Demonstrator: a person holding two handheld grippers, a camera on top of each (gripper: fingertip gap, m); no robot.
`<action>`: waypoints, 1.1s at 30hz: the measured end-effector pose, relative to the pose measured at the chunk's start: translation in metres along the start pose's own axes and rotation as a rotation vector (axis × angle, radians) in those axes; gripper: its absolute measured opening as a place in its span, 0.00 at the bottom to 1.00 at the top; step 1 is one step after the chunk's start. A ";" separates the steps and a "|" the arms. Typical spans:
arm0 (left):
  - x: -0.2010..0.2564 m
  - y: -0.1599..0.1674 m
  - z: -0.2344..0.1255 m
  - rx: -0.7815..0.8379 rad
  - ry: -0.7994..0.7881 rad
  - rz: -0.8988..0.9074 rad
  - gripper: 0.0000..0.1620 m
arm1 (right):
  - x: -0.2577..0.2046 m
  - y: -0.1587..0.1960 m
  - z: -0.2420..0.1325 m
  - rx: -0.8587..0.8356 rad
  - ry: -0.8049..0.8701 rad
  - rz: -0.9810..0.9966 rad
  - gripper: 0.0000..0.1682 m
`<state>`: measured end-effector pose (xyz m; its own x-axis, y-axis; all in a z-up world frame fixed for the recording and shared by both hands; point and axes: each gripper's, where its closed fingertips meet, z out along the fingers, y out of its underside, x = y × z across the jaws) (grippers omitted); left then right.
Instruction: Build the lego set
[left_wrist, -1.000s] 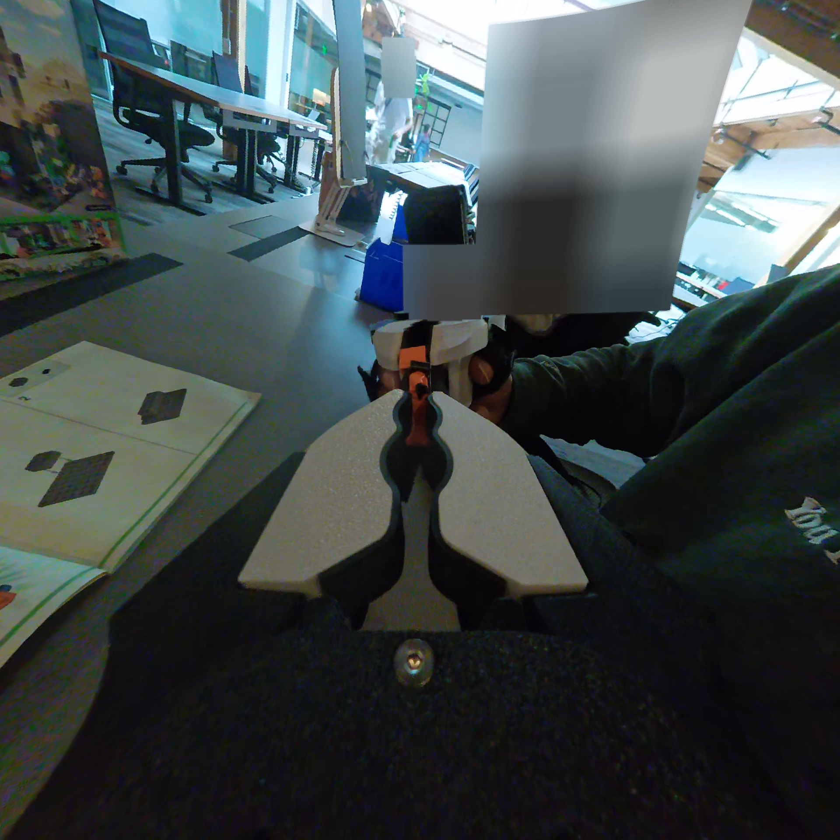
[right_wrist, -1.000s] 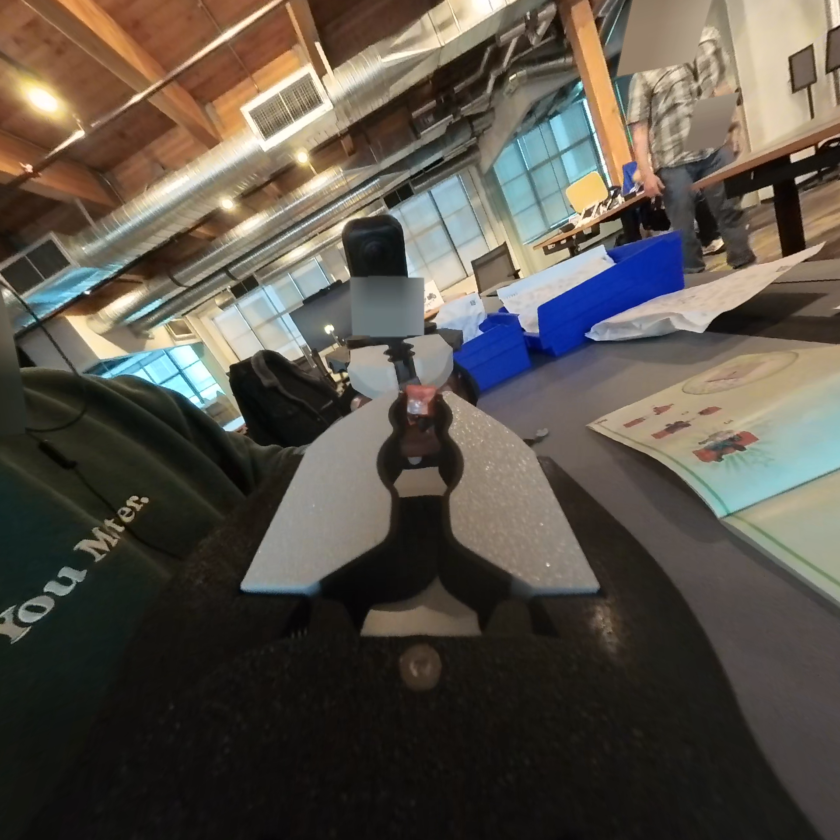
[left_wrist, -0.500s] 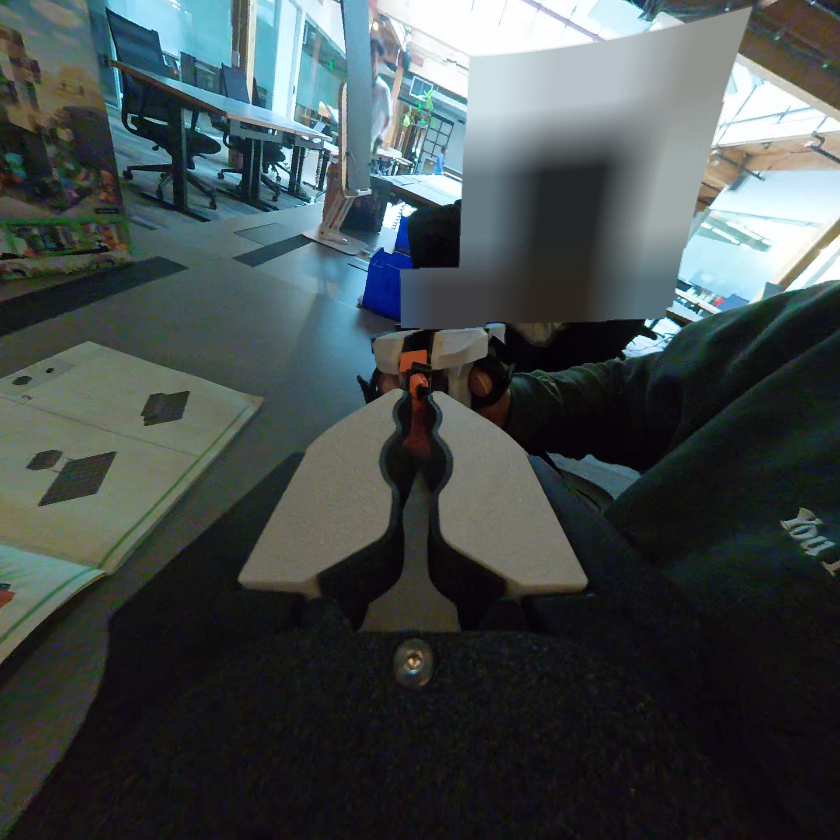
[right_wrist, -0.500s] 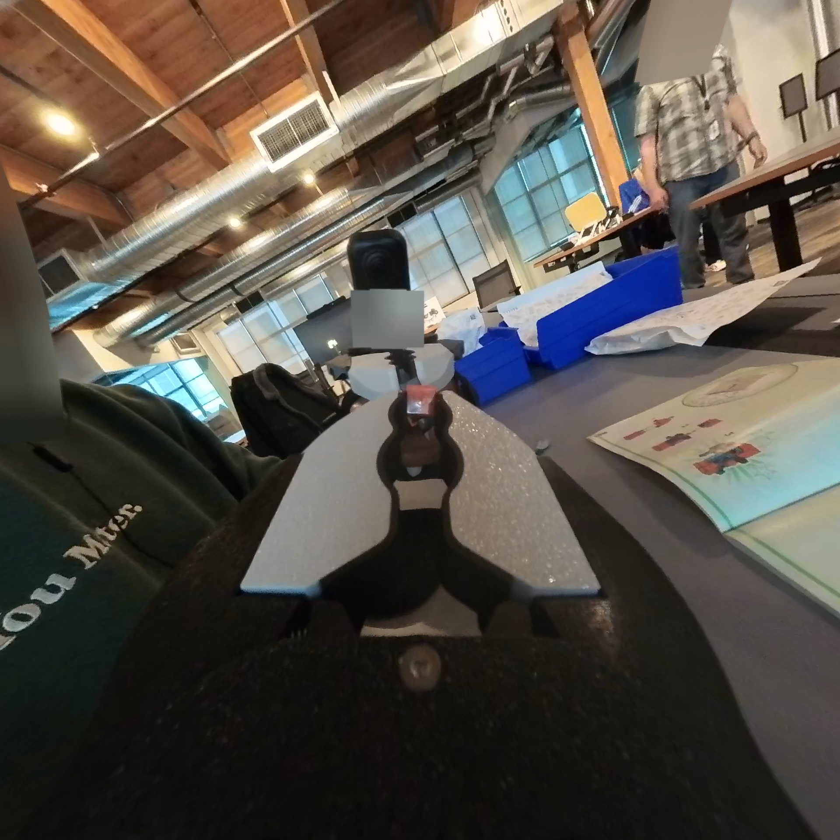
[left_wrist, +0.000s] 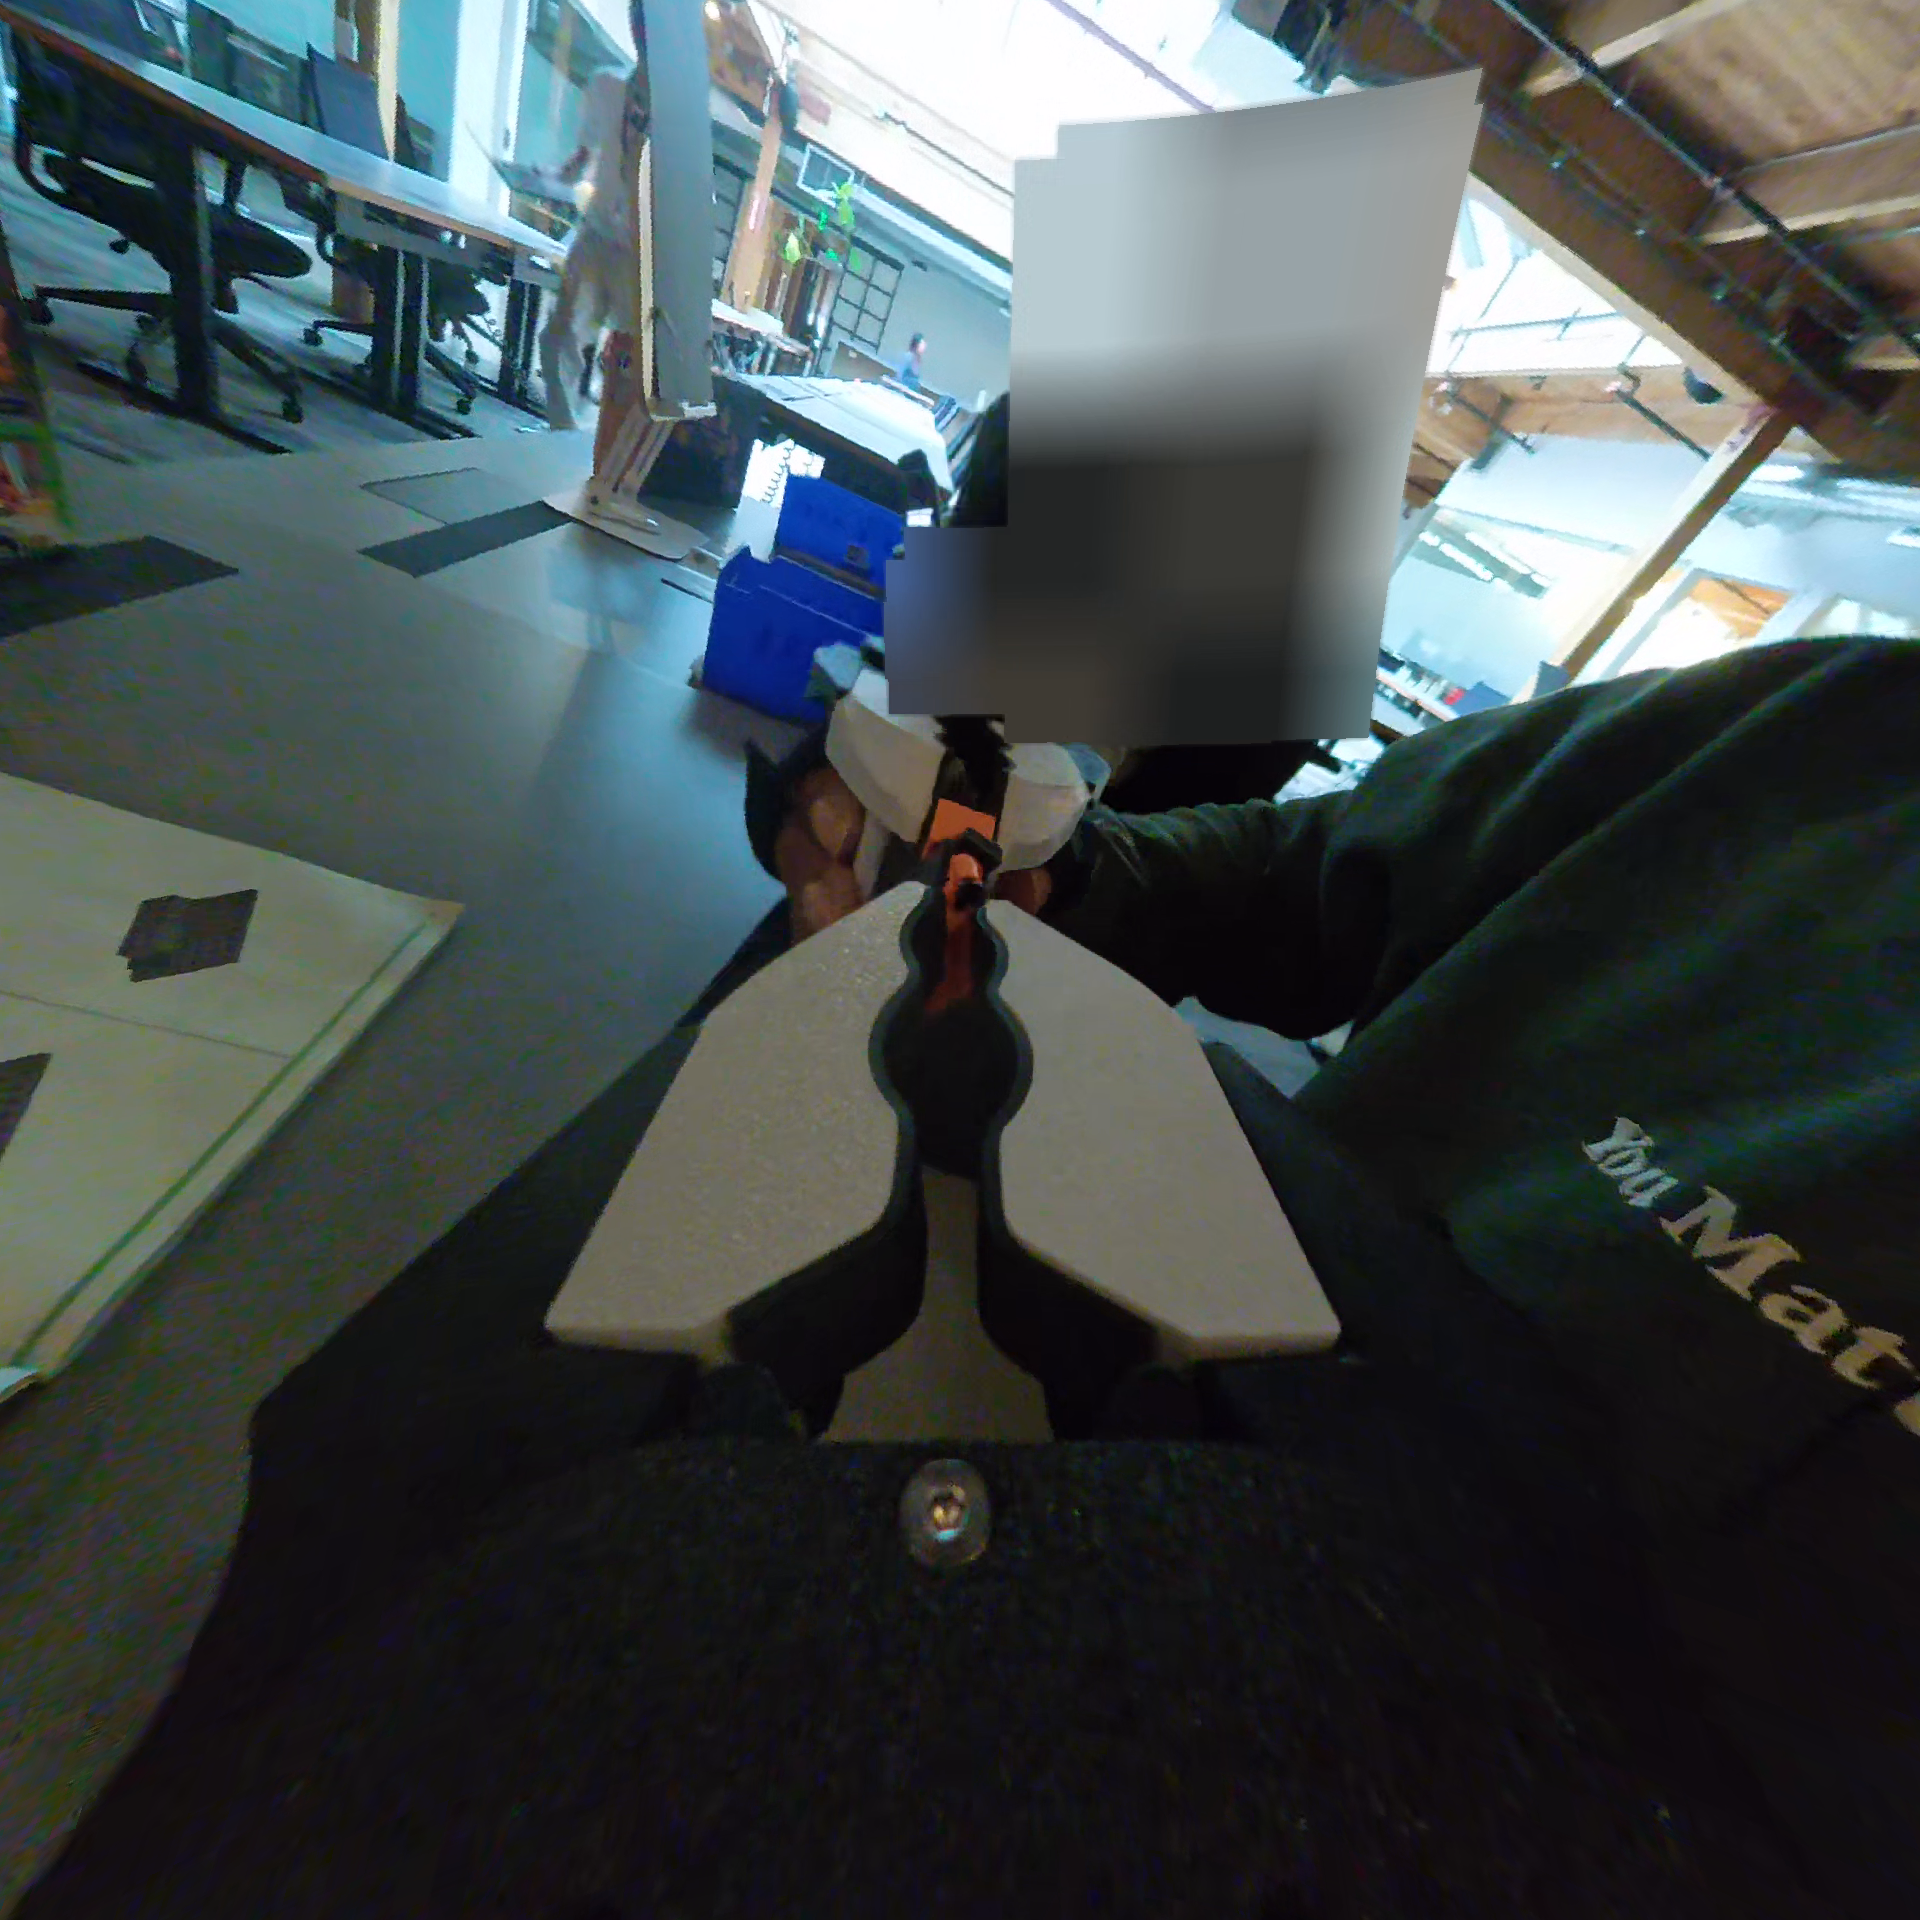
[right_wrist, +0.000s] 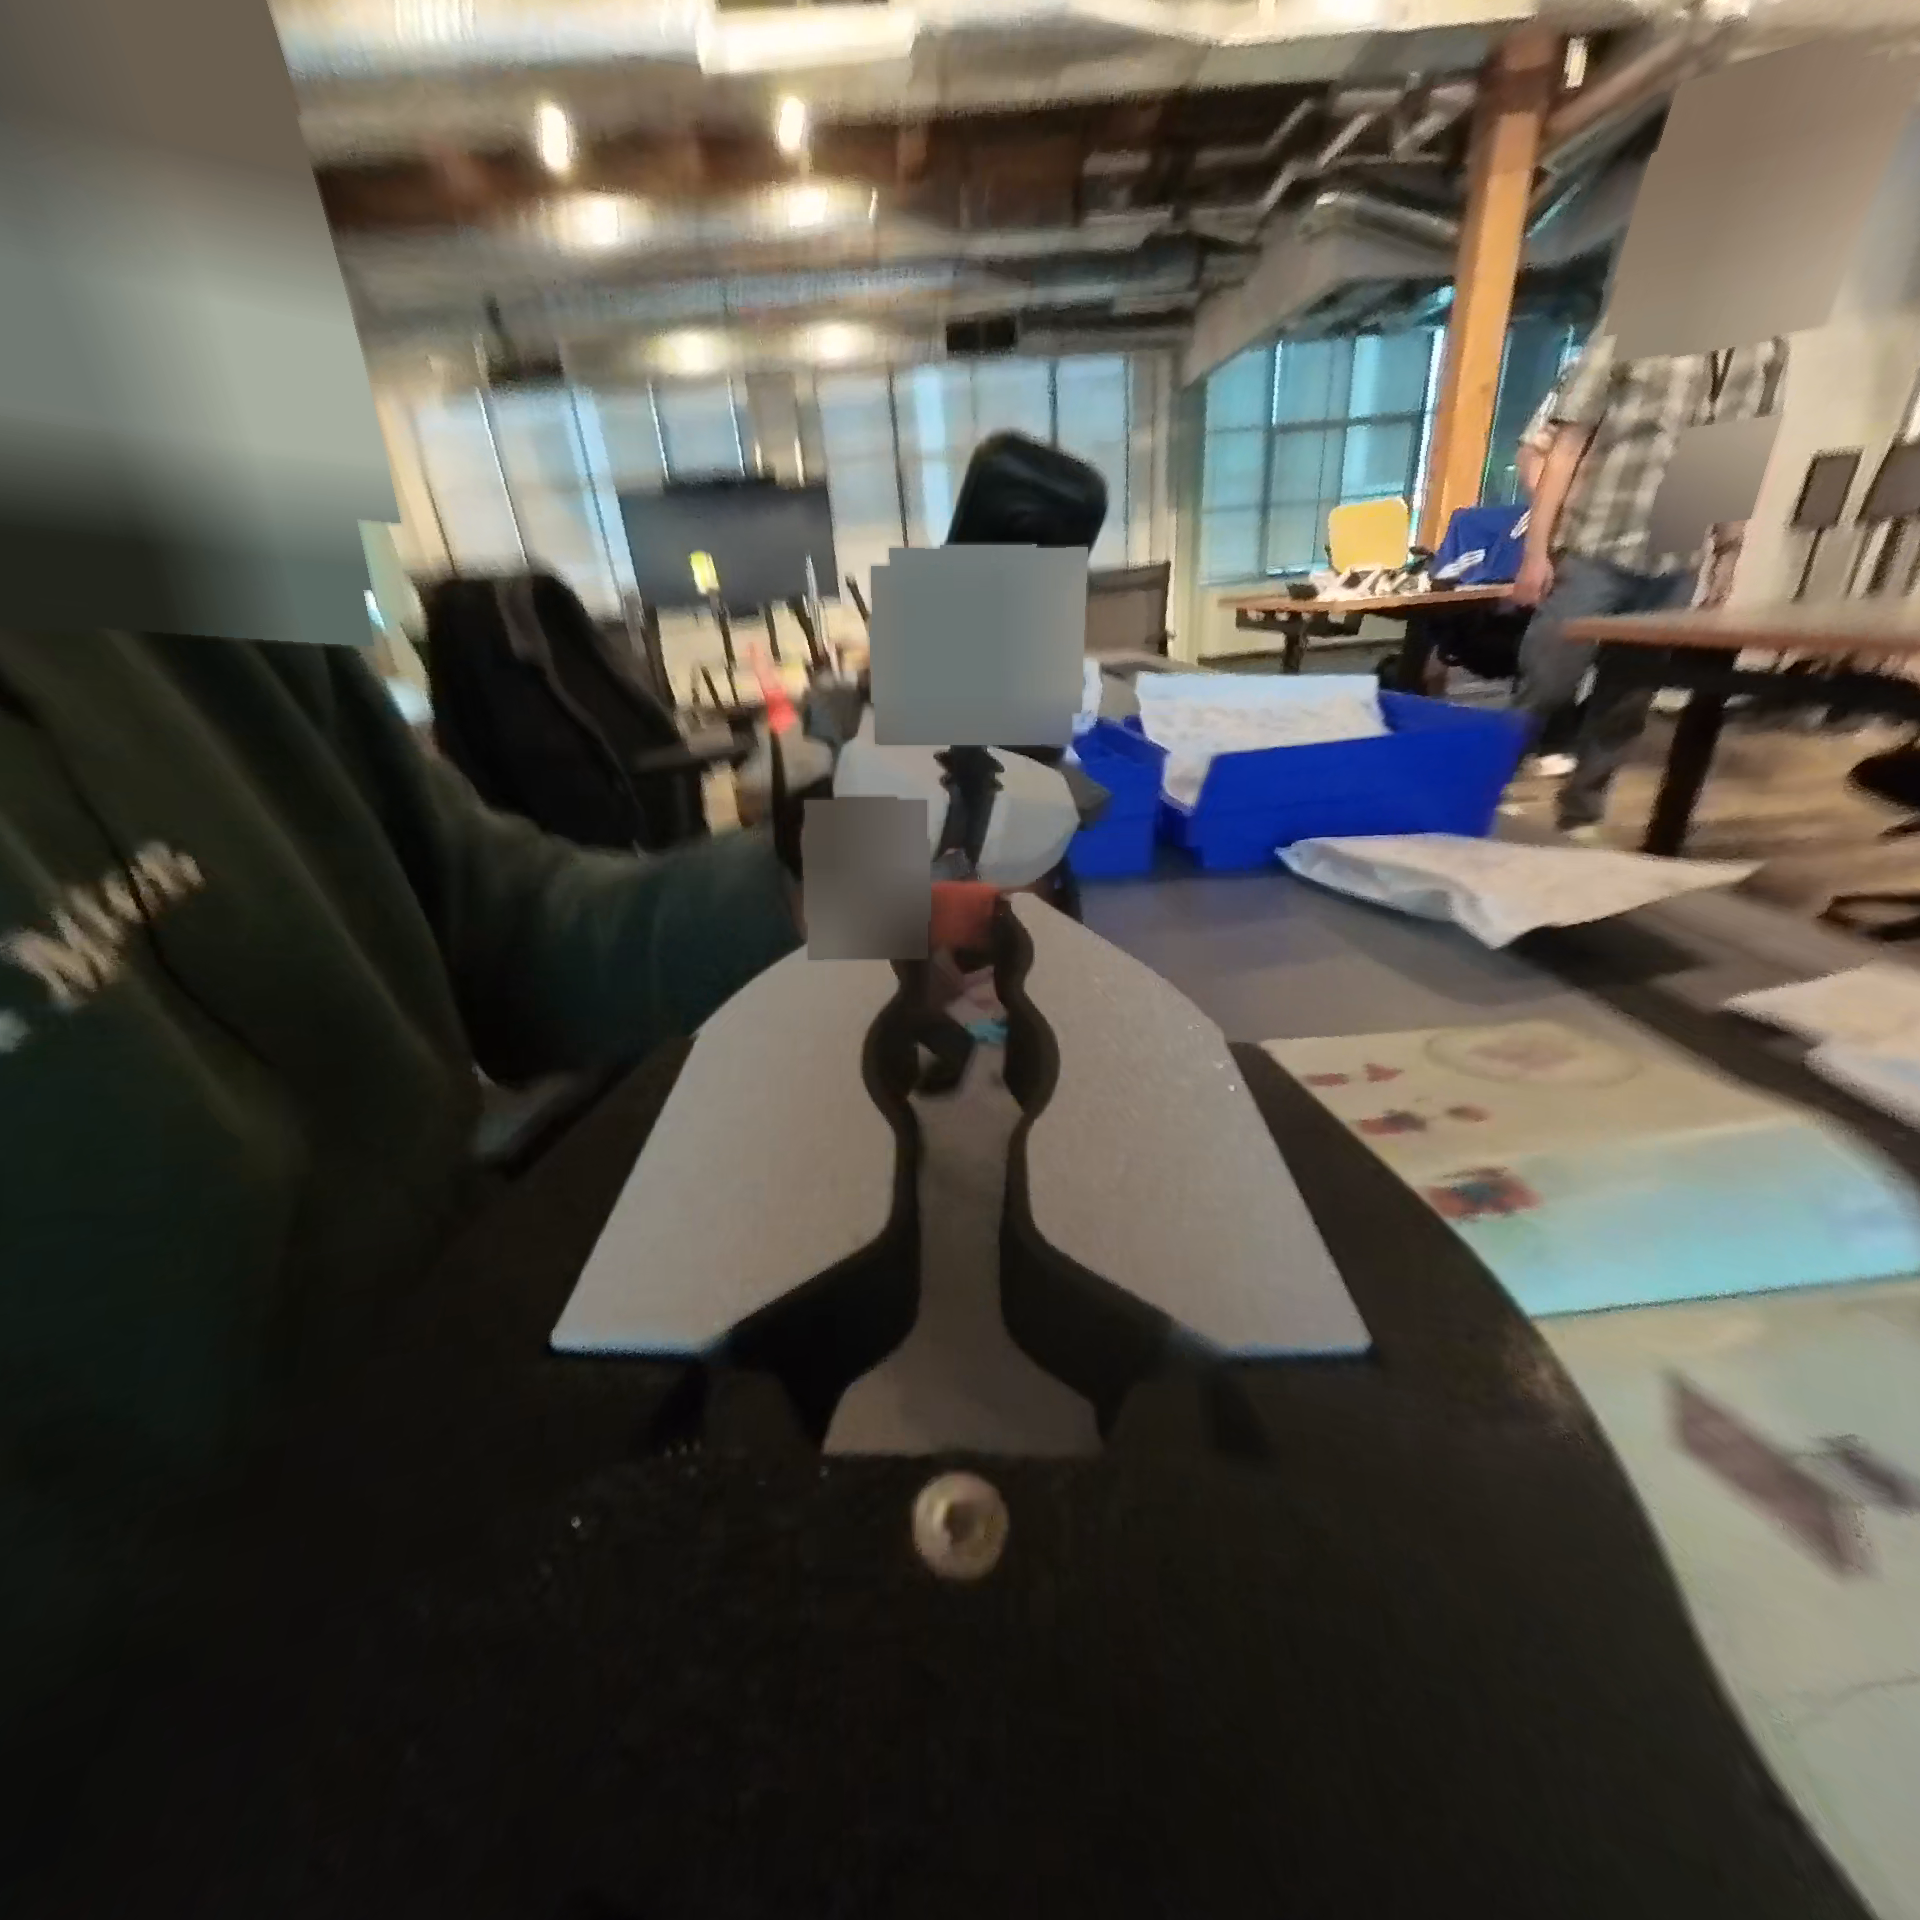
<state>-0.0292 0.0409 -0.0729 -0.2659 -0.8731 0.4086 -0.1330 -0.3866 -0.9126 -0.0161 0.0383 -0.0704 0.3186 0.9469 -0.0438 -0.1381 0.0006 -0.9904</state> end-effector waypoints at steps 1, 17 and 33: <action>0.001 0.001 0.000 -0.013 -0.004 0.011 0.03 | -0.001 0.000 0.000 -0.032 0.000 -0.053 0.07; -0.017 0.020 0.004 -0.213 -0.302 0.409 0.19 | 0.009 0.009 0.000 -0.058 0.041 0.183 0.07; 0.006 0.039 0.012 -0.225 0.006 0.093 0.07 | -0.017 0.020 0.005 -0.164 -0.114 0.028 0.07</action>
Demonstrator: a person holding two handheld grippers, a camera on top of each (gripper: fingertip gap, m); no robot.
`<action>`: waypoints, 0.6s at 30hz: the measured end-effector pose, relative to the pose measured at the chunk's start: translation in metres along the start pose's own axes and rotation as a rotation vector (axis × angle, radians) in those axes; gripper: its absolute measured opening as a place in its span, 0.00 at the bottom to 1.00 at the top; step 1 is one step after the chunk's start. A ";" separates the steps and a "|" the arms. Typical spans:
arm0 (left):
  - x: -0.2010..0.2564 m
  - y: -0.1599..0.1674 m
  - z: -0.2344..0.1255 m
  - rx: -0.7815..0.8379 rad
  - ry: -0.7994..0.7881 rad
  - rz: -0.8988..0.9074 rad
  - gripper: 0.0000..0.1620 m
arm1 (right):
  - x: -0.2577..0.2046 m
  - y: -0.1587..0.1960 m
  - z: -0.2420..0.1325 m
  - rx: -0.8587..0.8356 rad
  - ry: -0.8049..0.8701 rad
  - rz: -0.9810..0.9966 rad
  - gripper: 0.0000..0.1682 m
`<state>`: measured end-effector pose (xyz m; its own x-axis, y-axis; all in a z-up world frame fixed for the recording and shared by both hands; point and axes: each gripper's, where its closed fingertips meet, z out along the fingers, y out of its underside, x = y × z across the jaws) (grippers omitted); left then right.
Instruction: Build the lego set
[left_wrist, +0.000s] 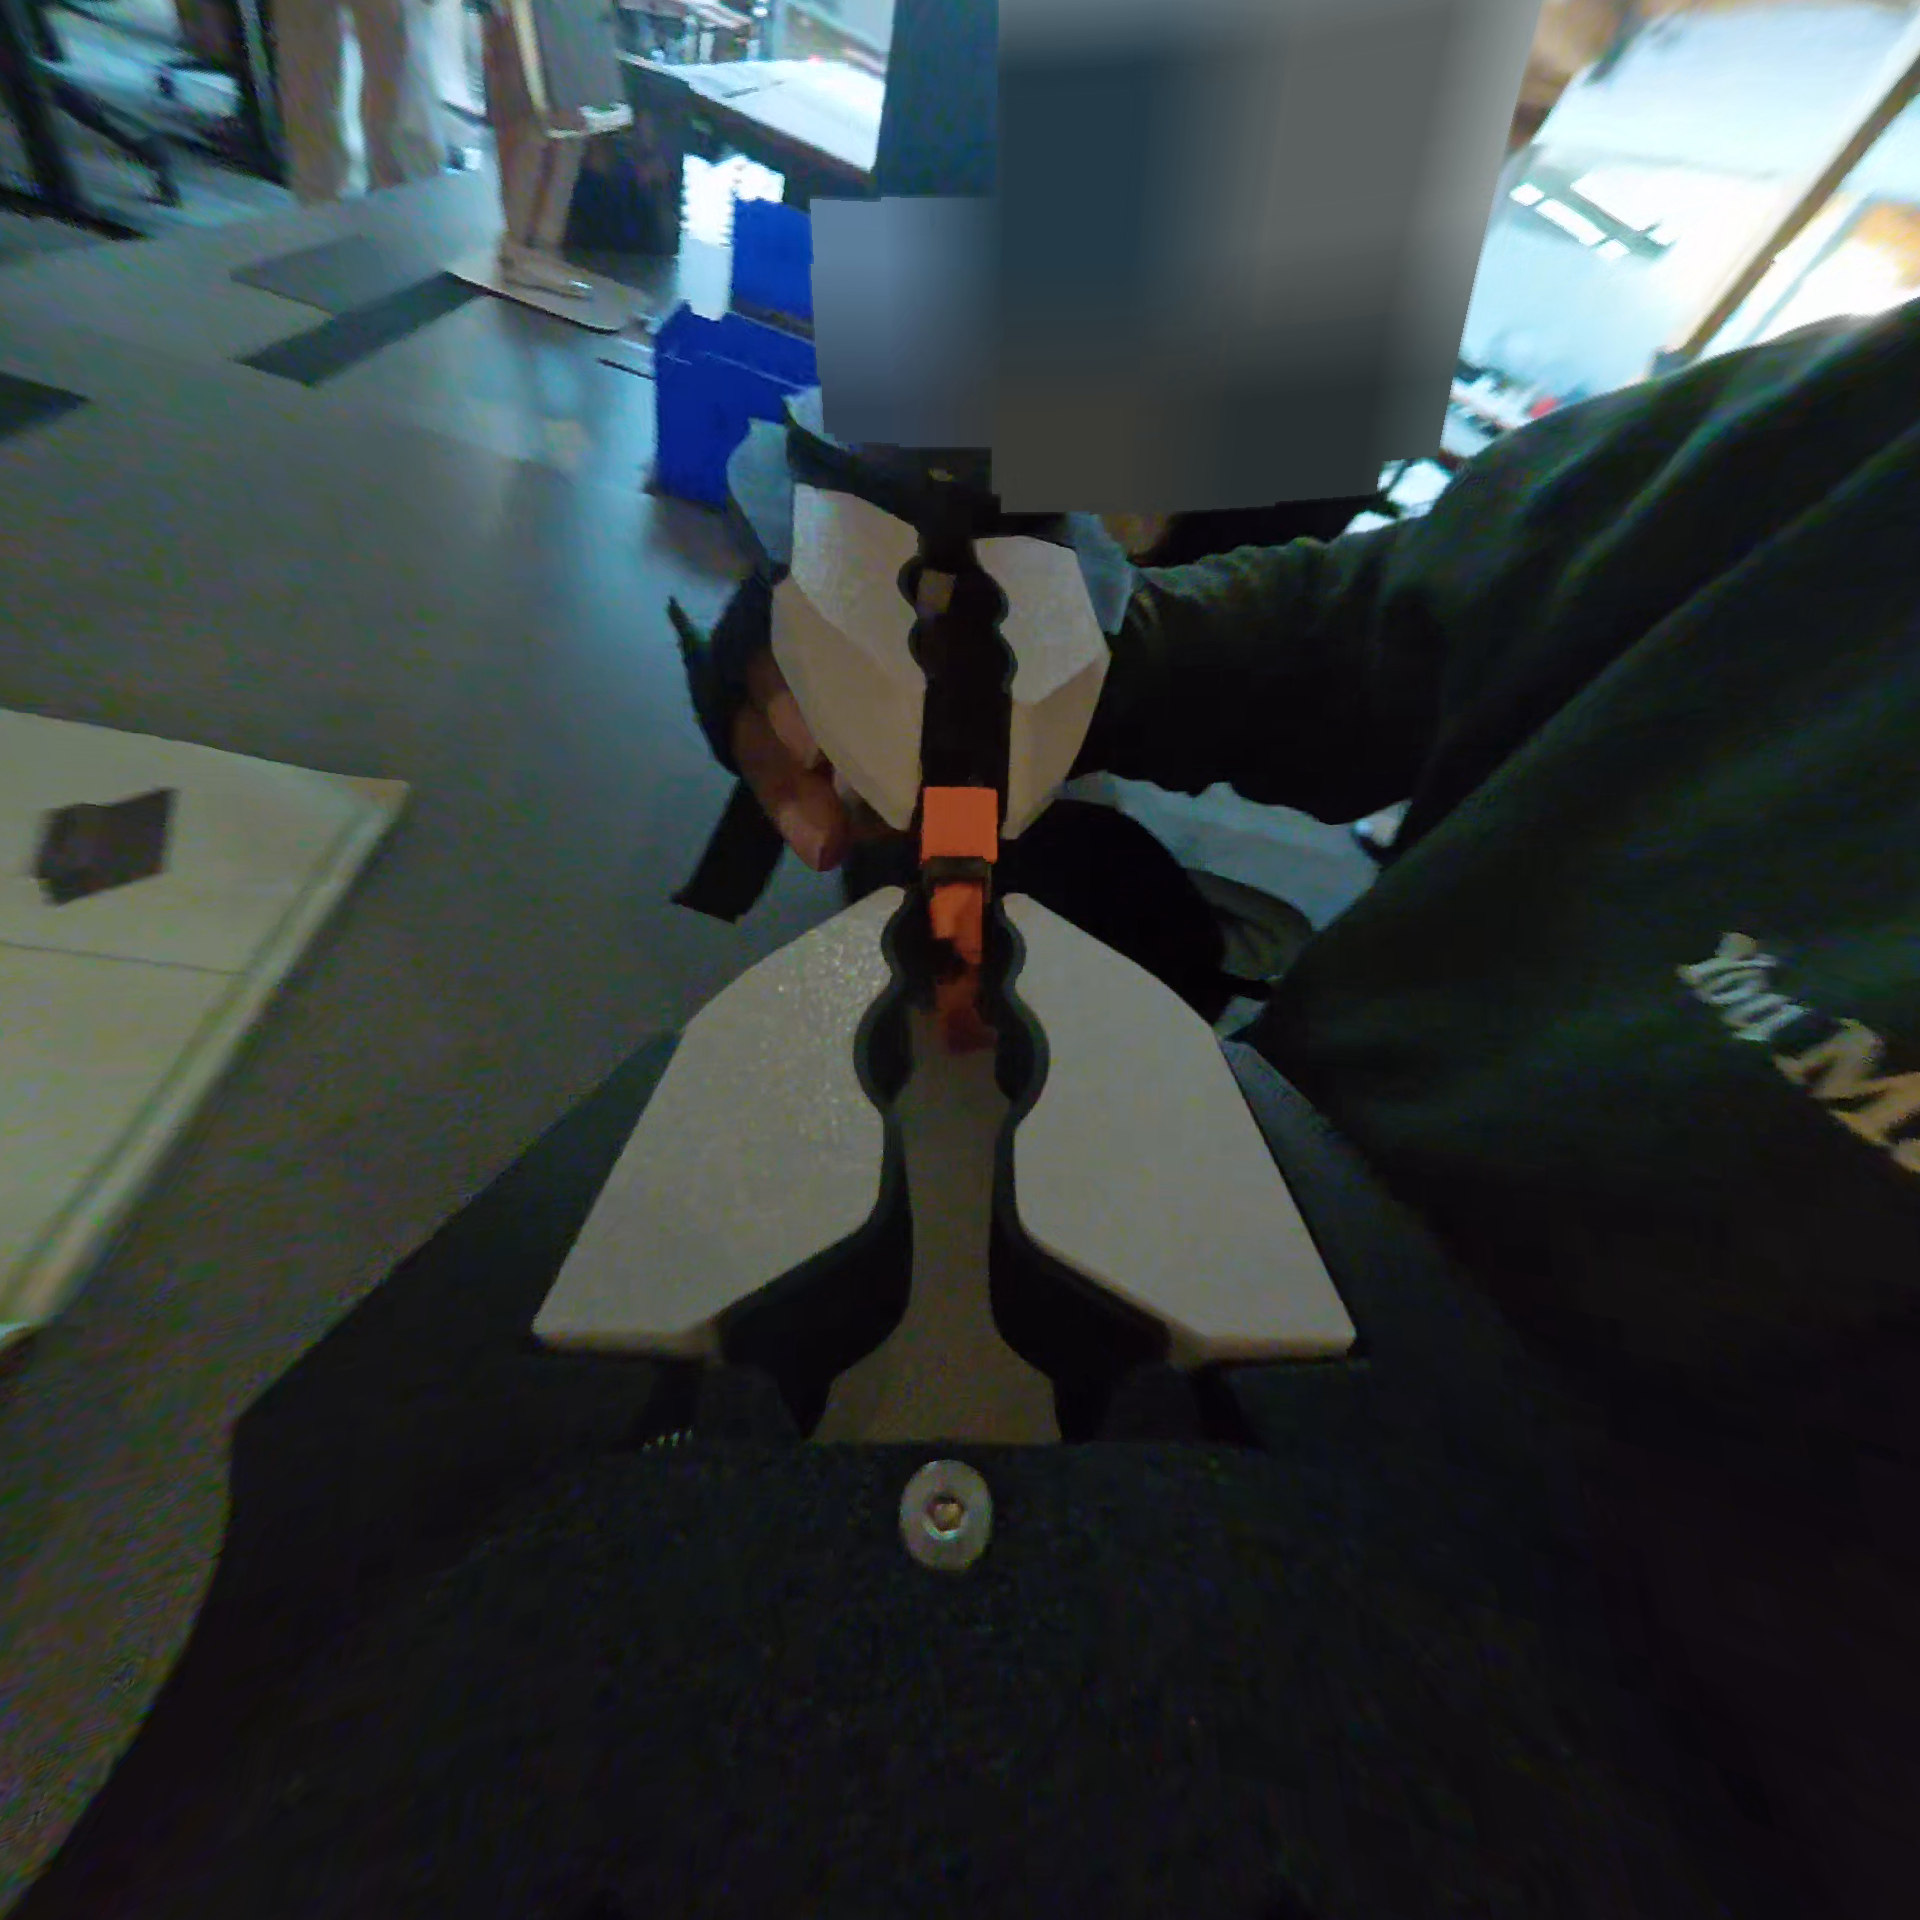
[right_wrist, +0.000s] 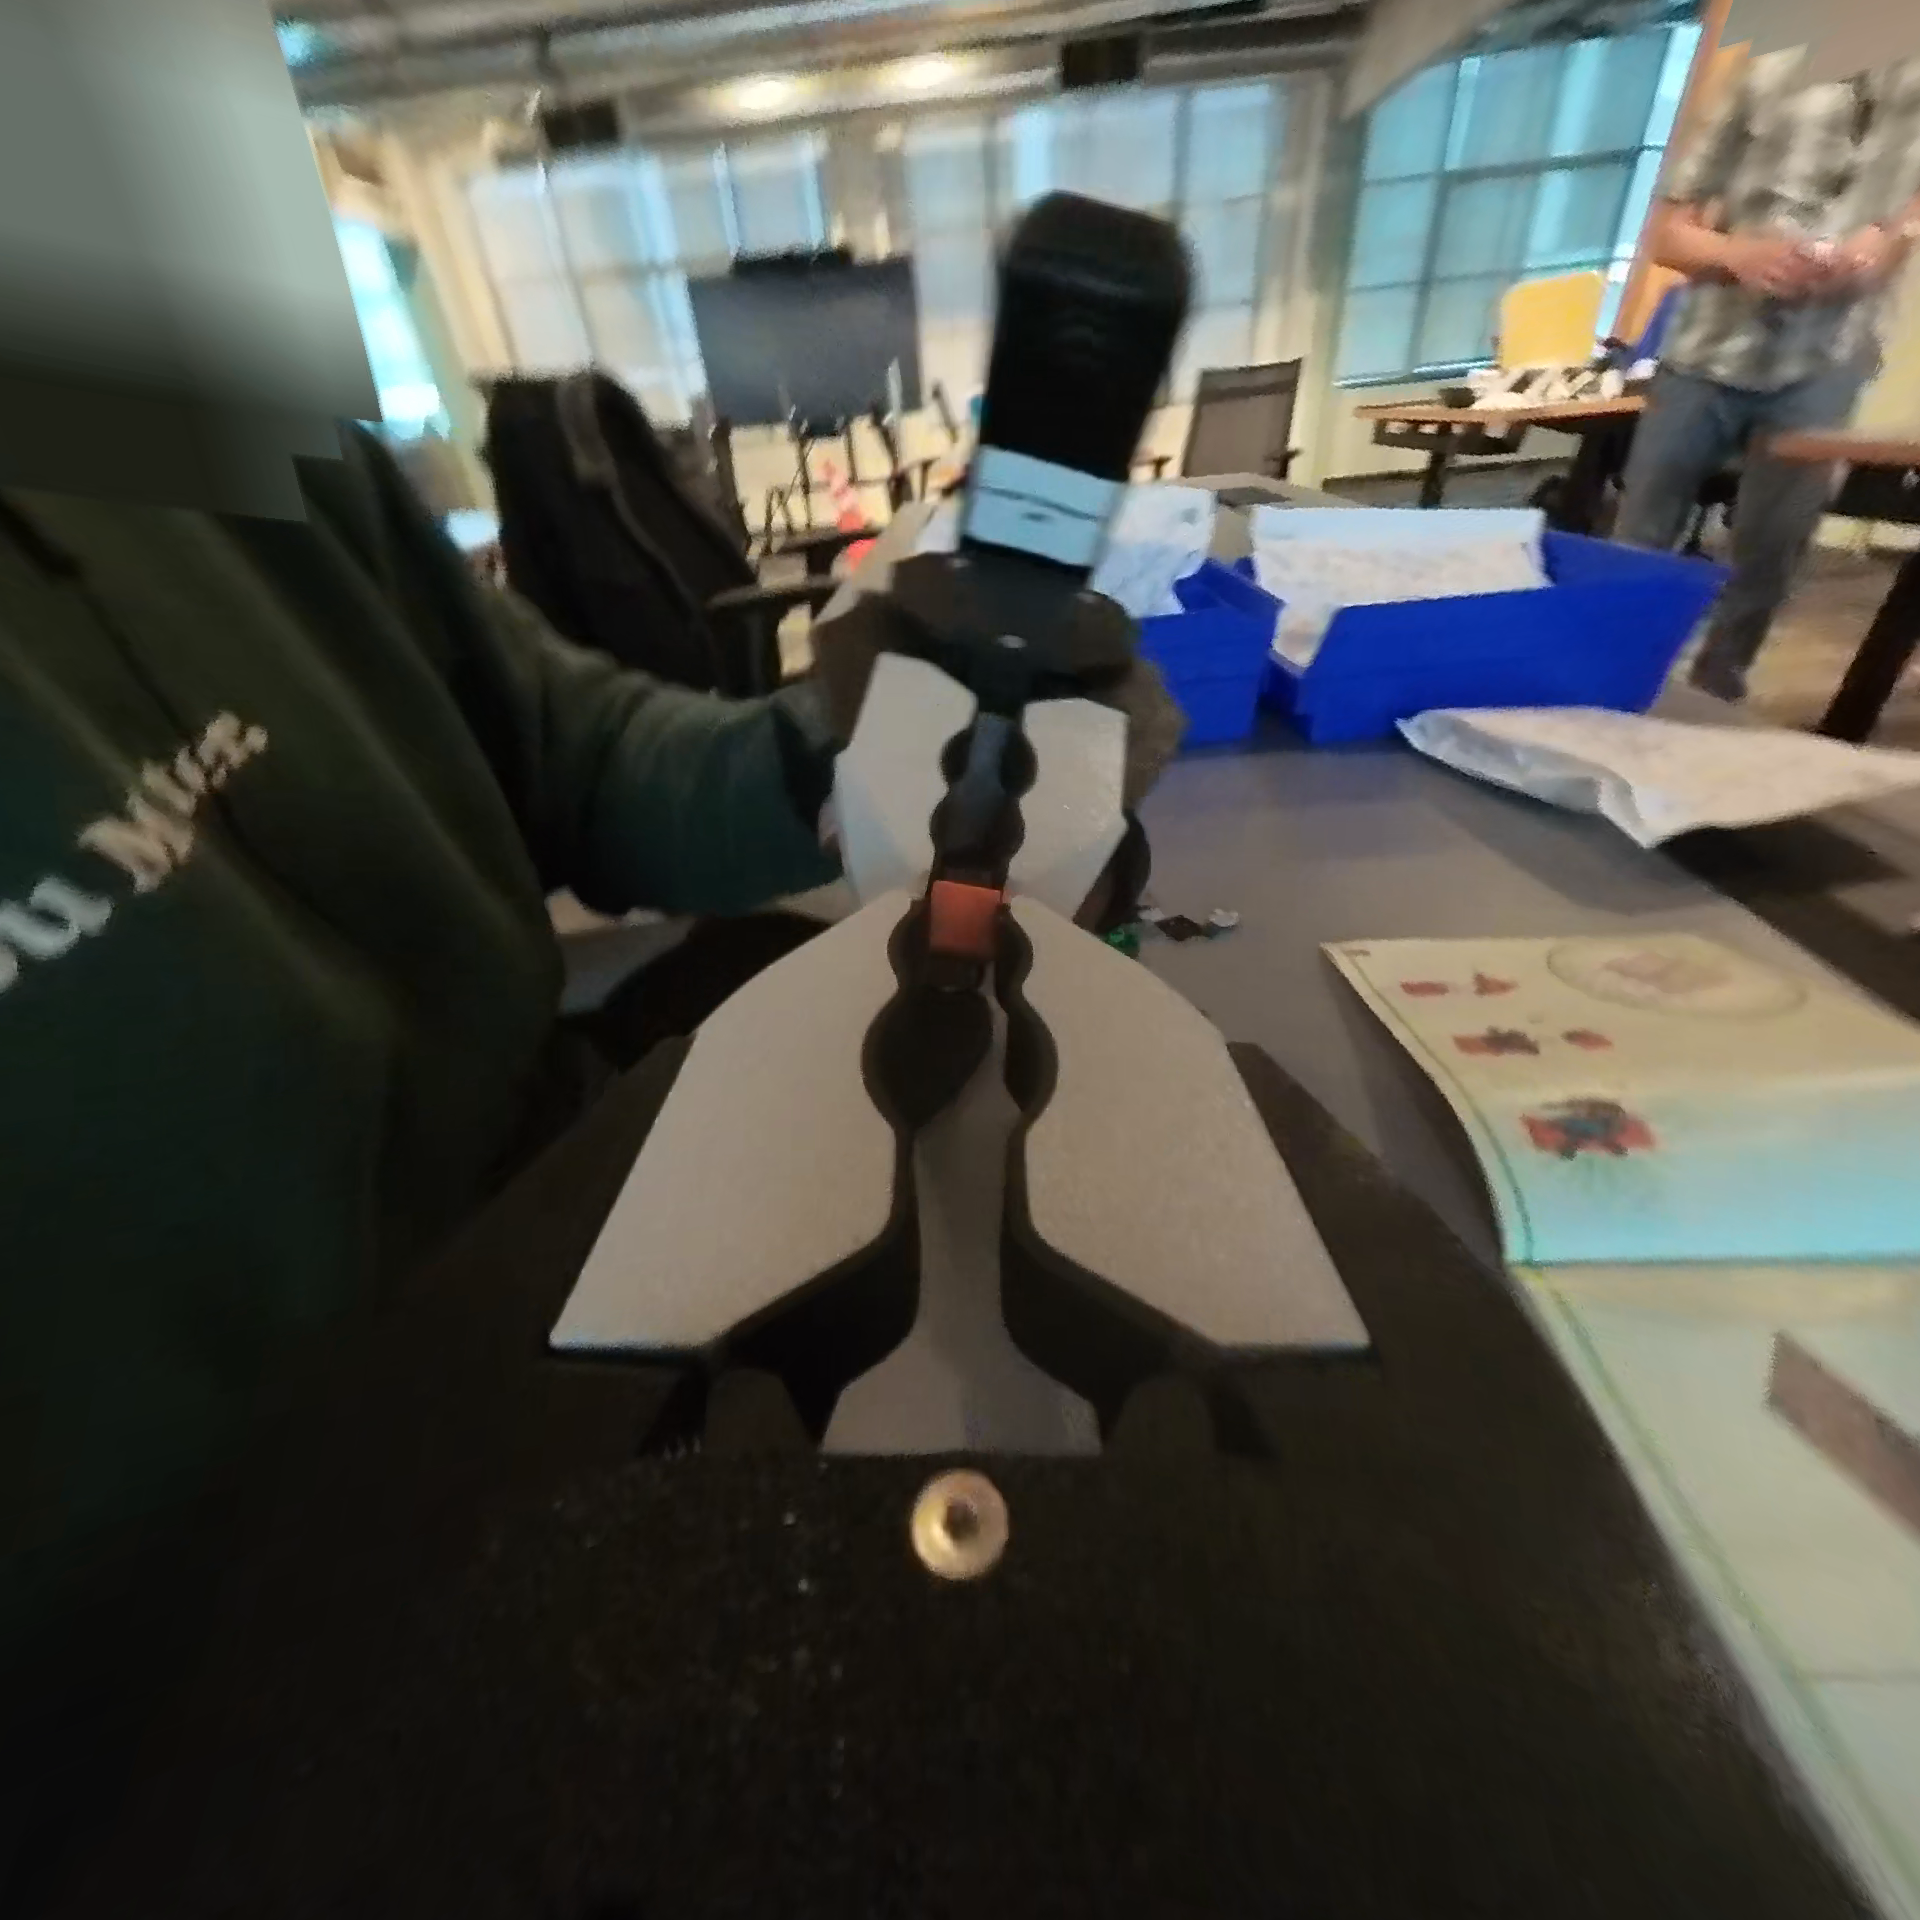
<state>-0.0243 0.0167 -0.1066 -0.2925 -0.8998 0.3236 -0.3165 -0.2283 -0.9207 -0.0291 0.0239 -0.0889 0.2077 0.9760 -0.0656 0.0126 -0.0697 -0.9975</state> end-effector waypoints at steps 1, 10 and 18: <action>0.003 0.000 0.000 0.006 0.030 -0.017 0.07 | -0.003 -0.001 0.000 -0.008 -0.014 -0.022 0.07; 0.005 -0.002 0.001 0.022 0.041 -0.002 0.07 | -0.004 -0.003 -0.001 -0.019 -0.010 -0.042 0.07; -0.005 0.004 0.001 0.015 -0.075 0.075 0.07 | 0.003 0.005 0.000 -0.039 0.054 0.007 0.07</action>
